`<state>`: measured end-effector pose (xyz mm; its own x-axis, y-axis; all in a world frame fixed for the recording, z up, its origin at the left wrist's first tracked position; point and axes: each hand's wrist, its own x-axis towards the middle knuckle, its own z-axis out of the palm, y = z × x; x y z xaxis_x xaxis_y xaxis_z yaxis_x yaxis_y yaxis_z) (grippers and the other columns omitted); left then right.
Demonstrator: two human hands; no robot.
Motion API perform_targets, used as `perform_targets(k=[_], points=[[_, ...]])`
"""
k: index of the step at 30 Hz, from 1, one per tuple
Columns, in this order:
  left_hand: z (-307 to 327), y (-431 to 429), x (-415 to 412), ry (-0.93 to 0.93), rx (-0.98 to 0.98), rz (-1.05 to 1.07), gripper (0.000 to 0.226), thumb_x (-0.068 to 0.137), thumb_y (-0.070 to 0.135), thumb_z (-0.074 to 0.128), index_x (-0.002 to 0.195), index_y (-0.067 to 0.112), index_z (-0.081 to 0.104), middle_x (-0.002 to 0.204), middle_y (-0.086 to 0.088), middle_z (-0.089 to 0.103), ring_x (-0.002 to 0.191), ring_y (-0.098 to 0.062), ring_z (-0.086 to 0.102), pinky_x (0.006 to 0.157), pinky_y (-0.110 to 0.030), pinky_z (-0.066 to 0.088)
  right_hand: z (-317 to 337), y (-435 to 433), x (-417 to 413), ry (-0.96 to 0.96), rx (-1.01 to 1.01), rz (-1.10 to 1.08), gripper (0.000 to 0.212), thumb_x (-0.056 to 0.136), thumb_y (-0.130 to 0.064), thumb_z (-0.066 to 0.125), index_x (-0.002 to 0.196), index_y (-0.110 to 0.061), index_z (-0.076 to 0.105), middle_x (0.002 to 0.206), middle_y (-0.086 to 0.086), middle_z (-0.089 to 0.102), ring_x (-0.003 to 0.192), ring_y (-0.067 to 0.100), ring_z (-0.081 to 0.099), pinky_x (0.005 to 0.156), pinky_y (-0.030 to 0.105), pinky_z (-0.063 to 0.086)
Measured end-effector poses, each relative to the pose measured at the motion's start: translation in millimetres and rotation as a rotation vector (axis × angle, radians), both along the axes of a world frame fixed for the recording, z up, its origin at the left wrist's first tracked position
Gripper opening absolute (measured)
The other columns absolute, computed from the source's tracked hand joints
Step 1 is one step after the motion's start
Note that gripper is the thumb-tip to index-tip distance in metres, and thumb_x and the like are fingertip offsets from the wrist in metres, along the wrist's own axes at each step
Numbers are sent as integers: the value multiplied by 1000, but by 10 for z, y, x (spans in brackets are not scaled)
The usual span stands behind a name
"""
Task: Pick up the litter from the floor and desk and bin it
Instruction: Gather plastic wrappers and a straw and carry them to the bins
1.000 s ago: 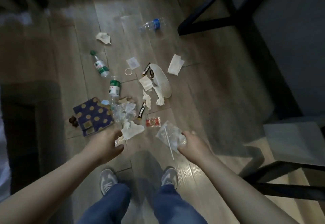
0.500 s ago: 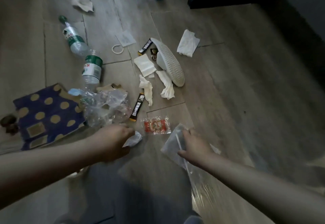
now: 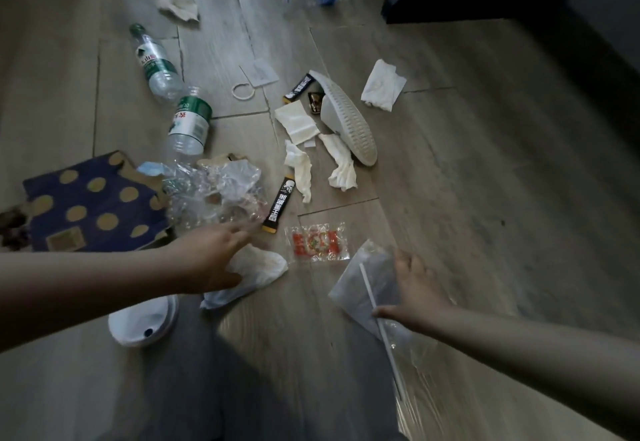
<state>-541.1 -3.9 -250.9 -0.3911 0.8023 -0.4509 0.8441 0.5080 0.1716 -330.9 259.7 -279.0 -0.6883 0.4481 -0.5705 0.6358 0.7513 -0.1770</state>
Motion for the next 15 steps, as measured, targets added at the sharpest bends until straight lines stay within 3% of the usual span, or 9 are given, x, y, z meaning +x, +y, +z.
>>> perform_targets(k=[3,7,10,15], points=[[-63,-56,-11,9,-40,16,73,80,52,64,142,25,36,140,3,42,118,-13,48,96,-25,44,-34,-57,-17,53,4,11,122,61,-52,84,150,-22,7,144,10,27,128,28,39,101,37,44],[-109,-105,41,7,-46,60,81,76,56,66,143,23,34,140,2,40,119,-16,46,97,-28,43,-91,-223,-97,116,-76,-17,101,66,-38,85,145,-20,23,139,6,38,118,23,51,93,35,51],[-160,-152,46,-2,-50,99,89,73,58,68,145,23,29,141,0,38,119,-18,45,98,-30,44,-141,-281,-156,164,-102,18,81,68,-33,84,132,-22,36,125,-1,55,103,17,59,82,32,54],[-199,-247,79,-15,-119,127,96,71,62,68,147,23,24,144,-1,32,123,-20,39,102,-30,40,-114,-345,-157,204,-128,130,62,75,-28,78,124,-26,40,116,-4,59,96,11,59,76,28,52]])
